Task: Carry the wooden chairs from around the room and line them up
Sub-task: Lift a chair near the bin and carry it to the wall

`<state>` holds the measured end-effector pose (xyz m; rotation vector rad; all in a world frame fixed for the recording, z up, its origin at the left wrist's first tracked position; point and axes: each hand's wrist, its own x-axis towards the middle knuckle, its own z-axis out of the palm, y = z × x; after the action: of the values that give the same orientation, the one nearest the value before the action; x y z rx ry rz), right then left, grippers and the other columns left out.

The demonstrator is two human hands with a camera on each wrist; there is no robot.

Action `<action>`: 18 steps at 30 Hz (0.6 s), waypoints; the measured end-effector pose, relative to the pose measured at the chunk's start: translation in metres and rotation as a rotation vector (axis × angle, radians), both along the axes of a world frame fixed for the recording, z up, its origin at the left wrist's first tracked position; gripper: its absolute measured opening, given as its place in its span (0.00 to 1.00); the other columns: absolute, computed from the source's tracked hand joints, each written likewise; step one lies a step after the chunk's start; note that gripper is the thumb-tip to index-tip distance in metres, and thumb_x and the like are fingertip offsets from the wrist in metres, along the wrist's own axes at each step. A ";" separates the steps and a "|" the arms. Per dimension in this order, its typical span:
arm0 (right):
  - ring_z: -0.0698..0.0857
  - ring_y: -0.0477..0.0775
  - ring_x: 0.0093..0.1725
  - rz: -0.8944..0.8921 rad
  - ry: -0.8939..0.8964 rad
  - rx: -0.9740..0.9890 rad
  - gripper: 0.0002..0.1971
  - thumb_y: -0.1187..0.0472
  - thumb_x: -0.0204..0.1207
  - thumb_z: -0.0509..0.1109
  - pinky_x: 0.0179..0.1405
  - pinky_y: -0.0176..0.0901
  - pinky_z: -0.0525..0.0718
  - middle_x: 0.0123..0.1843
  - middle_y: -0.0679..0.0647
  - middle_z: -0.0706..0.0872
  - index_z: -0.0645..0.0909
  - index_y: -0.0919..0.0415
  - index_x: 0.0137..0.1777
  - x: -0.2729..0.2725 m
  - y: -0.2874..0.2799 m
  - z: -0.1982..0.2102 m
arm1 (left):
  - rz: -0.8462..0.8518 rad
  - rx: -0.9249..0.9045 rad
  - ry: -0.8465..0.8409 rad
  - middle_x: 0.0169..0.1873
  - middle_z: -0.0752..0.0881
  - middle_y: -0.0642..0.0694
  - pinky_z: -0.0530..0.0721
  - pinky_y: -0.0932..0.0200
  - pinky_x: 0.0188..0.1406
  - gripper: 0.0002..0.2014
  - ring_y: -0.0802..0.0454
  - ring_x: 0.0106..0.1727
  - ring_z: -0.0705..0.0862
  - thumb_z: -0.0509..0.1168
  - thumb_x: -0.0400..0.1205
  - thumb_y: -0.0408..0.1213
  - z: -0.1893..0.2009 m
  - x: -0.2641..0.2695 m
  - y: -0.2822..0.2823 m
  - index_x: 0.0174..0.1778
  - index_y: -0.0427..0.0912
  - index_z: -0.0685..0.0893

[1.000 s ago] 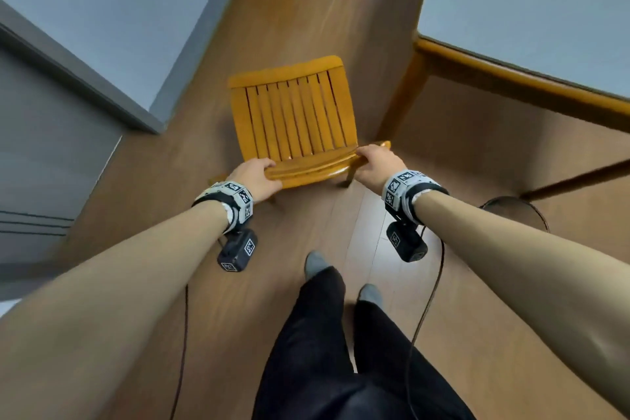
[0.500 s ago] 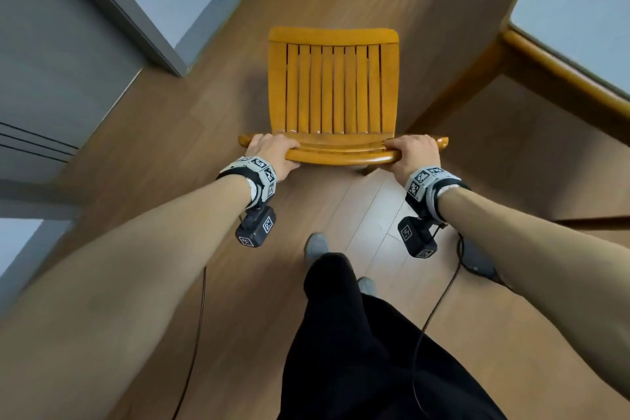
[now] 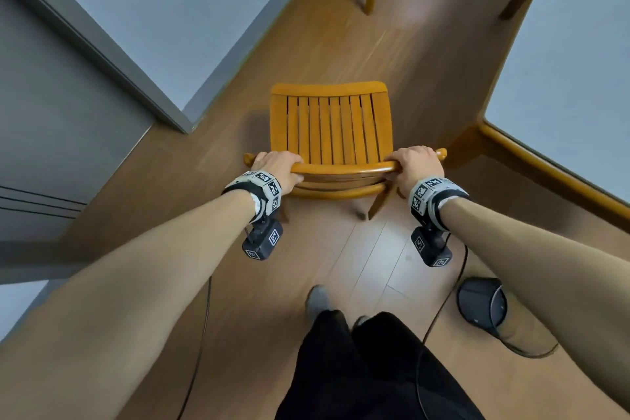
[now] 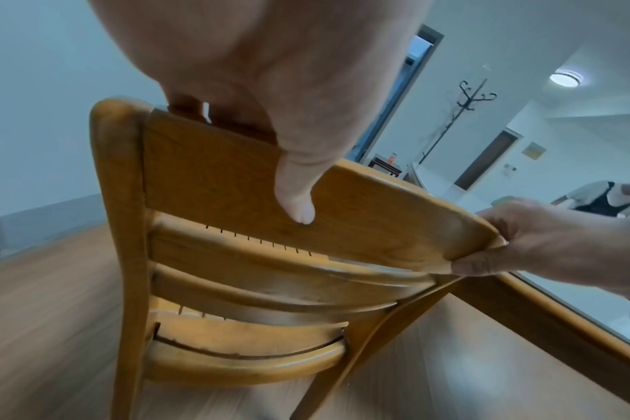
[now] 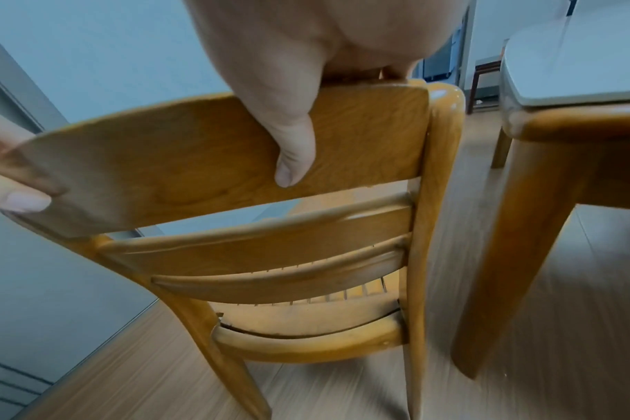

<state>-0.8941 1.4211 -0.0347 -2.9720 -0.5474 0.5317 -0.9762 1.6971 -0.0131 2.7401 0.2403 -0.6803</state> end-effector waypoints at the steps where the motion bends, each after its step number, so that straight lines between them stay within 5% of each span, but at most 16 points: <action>1: 0.82 0.60 0.59 -0.001 -0.015 -0.006 0.11 0.55 0.77 0.76 0.66 0.54 0.76 0.52 0.50 0.89 0.88 0.45 0.58 0.011 0.003 0.002 | -0.006 0.009 0.000 0.56 0.87 0.47 0.70 0.50 0.66 0.13 0.40 0.63 0.80 0.65 0.85 0.47 0.005 0.012 0.002 0.66 0.55 0.84; 18: 0.82 0.62 0.60 0.180 0.069 -0.121 0.15 0.52 0.81 0.71 0.59 0.53 0.78 0.56 0.56 0.87 0.84 0.42 0.67 0.291 0.034 0.002 | 0.105 0.030 0.034 0.46 0.87 0.52 0.76 0.54 0.53 0.13 0.50 0.45 0.81 0.66 0.85 0.48 -0.014 0.256 0.022 0.65 0.56 0.85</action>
<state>-0.6026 1.4556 -0.0327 -3.0204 -0.8090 0.7037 -0.7205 1.7189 -0.0275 2.7238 0.4020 -0.7004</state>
